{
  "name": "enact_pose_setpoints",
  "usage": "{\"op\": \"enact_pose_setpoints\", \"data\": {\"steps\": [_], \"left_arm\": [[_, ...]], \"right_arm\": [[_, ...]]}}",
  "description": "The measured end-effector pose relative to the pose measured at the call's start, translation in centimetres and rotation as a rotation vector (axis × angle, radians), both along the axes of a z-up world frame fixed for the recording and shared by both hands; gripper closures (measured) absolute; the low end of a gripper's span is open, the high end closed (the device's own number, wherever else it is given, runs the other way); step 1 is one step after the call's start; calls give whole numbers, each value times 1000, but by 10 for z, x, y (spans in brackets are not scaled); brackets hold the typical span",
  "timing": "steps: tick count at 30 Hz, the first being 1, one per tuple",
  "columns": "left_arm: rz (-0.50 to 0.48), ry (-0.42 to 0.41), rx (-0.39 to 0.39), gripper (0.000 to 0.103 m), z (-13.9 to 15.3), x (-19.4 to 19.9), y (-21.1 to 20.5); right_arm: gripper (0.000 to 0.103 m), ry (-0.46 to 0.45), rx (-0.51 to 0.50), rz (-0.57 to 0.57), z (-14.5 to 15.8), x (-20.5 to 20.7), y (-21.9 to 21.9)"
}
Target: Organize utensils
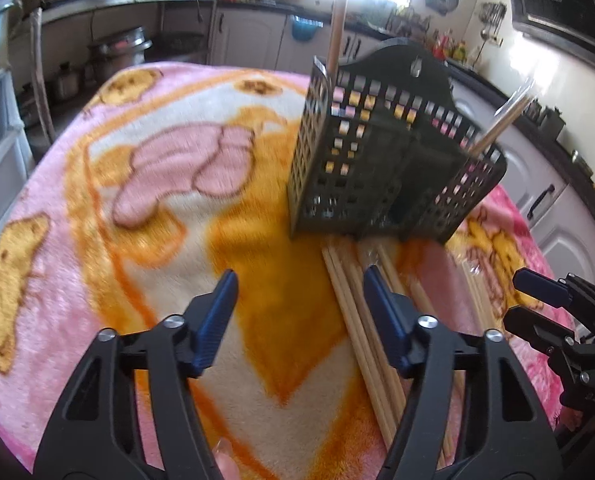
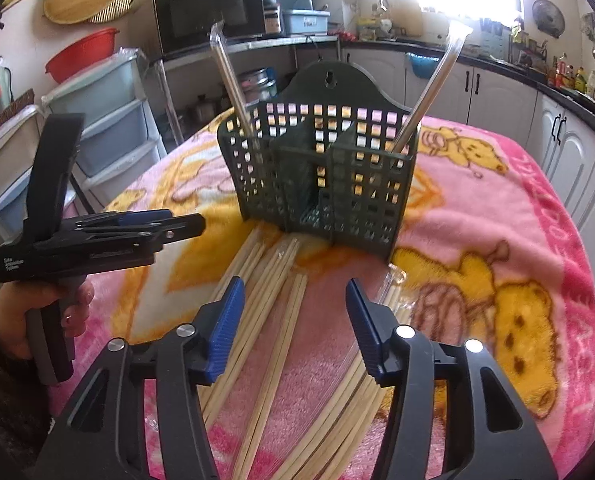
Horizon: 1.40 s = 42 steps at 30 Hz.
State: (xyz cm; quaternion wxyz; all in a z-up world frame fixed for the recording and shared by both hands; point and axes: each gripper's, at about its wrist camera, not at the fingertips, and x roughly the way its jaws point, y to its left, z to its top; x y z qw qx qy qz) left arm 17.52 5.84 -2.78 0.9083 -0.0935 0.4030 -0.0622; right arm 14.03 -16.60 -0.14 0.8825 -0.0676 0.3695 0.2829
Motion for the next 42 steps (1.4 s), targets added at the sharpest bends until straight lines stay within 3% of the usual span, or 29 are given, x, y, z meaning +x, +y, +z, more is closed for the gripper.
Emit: {"op": "enact_pose_setpoints", "data": {"steps": [12, 23, 29, 34, 42], "left_arm": [[-28, 99, 61, 62, -27, 34, -19], [-9, 106, 79, 61, -33, 46, -24], [6, 101, 129, 59, -36, 47, -33], [15, 96, 110, 63, -37, 46, -28], [39, 108, 11, 71, -36, 46, 1]], "right_arm": [[63, 60, -57, 16, -25, 17, 10], [63, 100, -79, 26, -39, 32, 18], [65, 137, -99, 20, -47, 44, 23], [68, 170, -121, 18, -50, 56, 32], [72, 212, -150, 6, -56, 70, 45]]}}
